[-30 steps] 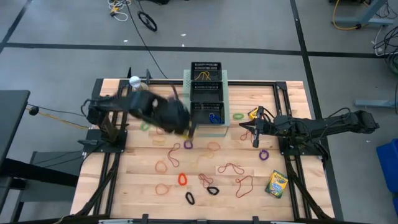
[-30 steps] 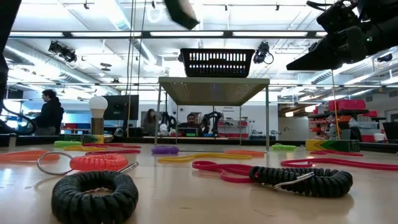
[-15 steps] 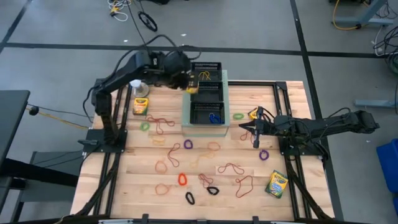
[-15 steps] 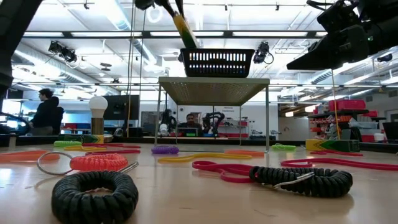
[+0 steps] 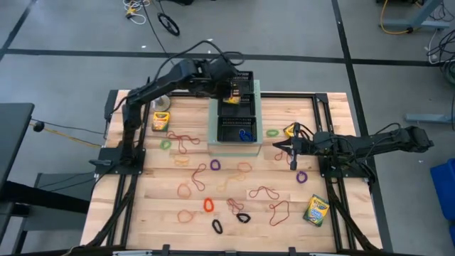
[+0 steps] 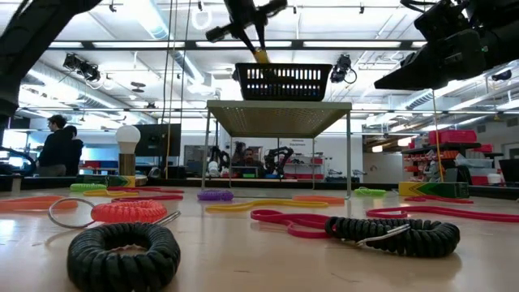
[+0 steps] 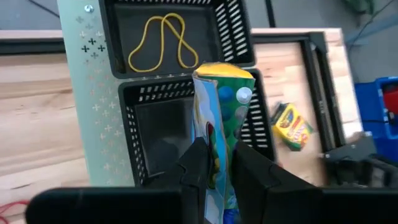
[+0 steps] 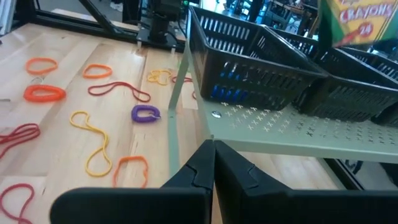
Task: Pick & Place Office Desk Supplies
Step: Put the yellow crayon box into the middle black bin on the shelf
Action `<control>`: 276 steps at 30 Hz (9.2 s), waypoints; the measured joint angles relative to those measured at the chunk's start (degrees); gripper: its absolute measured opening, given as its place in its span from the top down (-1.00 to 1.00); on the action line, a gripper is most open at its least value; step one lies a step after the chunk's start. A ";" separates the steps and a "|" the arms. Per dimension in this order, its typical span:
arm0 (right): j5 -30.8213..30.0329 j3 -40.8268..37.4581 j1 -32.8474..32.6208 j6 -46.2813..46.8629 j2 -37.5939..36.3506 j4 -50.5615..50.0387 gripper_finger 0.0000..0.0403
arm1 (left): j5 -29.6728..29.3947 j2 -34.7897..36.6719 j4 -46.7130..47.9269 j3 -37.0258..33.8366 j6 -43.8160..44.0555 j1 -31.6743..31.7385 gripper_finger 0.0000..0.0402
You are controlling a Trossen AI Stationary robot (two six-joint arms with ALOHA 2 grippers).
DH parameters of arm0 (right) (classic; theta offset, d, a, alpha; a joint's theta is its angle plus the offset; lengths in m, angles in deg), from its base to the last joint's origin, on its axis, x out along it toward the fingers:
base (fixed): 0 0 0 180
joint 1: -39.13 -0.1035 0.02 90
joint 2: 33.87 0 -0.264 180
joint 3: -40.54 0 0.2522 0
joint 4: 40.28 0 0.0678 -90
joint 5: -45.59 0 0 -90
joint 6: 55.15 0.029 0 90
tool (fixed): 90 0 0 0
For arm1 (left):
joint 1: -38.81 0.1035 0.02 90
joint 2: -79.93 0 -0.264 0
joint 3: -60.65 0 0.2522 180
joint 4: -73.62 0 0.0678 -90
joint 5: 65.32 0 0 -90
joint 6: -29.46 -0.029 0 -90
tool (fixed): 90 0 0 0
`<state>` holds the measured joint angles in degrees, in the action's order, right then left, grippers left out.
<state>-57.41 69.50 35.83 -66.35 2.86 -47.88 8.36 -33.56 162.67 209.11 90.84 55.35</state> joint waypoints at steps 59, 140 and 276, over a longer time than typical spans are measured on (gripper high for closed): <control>-15.38 32.37 -1.66 9.73 12.41 -25.31 -0.09 | 5.13 6.21 -2.90 0.39 -48.33 -7.07 0.71; -6.57 44.39 -22.66 29.87 43.08 -42.63 -0.20 | -5.02 22.03 -75.98 -77.98 -53.78 -38.86 0.83; 12.58 117.04 27.47 62.81 79.00 -95.93 0.19 | -20.93 21.48 -140.52 -115.11 -58.18 -33.50 0.94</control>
<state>-44.83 186.55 63.30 -3.54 81.86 -143.80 -12.58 -12.08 22.15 94.00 32.66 21.86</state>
